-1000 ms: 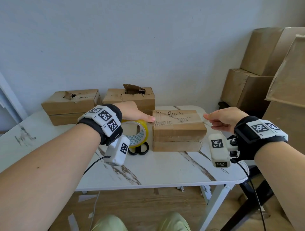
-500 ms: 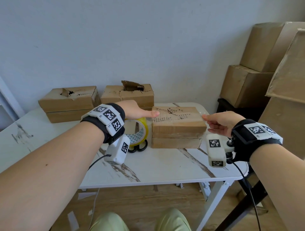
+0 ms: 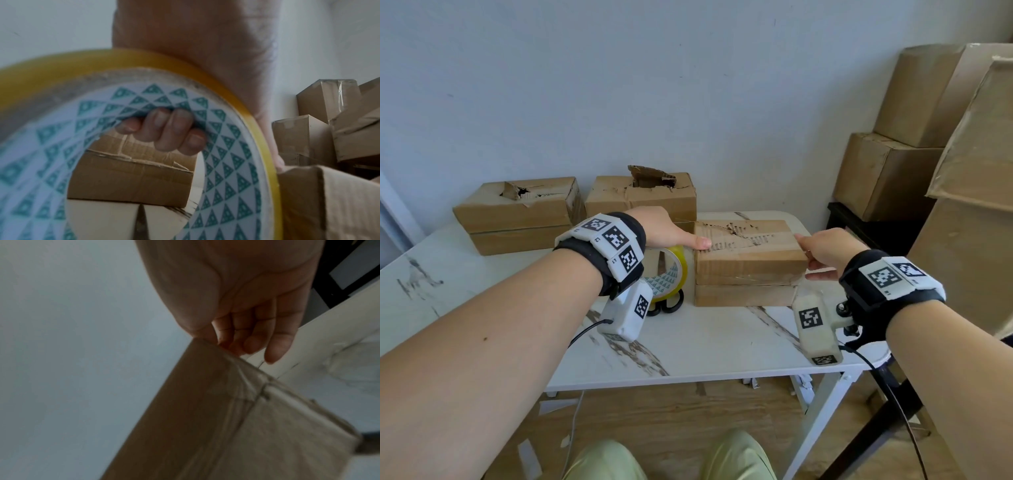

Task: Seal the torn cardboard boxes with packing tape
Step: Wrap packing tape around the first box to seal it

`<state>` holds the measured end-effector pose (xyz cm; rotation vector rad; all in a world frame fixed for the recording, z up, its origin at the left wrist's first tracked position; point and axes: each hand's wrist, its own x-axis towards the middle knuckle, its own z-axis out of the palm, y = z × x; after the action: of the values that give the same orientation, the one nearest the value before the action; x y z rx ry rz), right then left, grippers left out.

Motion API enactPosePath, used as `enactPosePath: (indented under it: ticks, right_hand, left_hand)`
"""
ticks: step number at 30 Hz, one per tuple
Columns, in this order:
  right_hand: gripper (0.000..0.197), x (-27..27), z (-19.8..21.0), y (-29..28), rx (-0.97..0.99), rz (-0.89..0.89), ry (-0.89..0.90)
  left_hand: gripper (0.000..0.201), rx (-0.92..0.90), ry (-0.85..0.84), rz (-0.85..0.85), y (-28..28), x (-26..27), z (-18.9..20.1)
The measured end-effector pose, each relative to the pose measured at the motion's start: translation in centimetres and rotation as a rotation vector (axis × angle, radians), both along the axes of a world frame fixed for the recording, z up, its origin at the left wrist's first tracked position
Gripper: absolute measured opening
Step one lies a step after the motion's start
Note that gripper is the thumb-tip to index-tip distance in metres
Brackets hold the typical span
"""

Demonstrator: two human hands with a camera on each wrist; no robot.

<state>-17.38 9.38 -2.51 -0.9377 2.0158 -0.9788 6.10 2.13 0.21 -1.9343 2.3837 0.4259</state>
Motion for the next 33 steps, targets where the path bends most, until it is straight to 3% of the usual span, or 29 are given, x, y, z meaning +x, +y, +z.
enactPosePath:
  ticks: [5,7,10,15,17,20,28,33]
  right_hand:
    - [0.035,1.0,-0.7,0.3,0.067,0.073,0.024]
    - [0.026,0.8,-0.6,0.3,0.09,0.126,0.068]
    - [0.038,0.8,0.3,-0.2,0.035,0.136,0.17]
    - [0.051,2.9,1.7,-1.4,-0.109,0.33,0.495]
    - [0.056,3.9,1.1,-2.0,-0.023,0.444,0.608]
    - [0.059,4.0,-0.1,-2.6,0.126,0.462,0.72]
    - [0.053,3.6,-0.7,-3.6,0.147,0.405,0.685]
    - [0.055,2.4,-1.0,-4.2,0.097,0.372,0.563]
  left_hand:
    - [0.082,-0.009,-0.014,-0.022,0.1,-0.3,0.1]
    - [0.083,-0.007,-0.009,-0.024,0.2,-0.3,0.2]
    - [0.087,-0.009,0.001,-0.017,0.3,-0.3,0.1]
    - [0.096,-0.009,0.03,-0.012,0.4,-0.3,0.0]
    - [0.097,-0.006,0.041,-0.009,0.5,-0.3,0.1]
    - [0.099,0.01,0.06,-0.003,0.3,0.5,0.2]
    - [0.086,0.044,0.162,0.026,-0.2,1.8,-0.3]
    - [0.085,0.043,0.188,0.029,-0.4,1.9,-0.6]
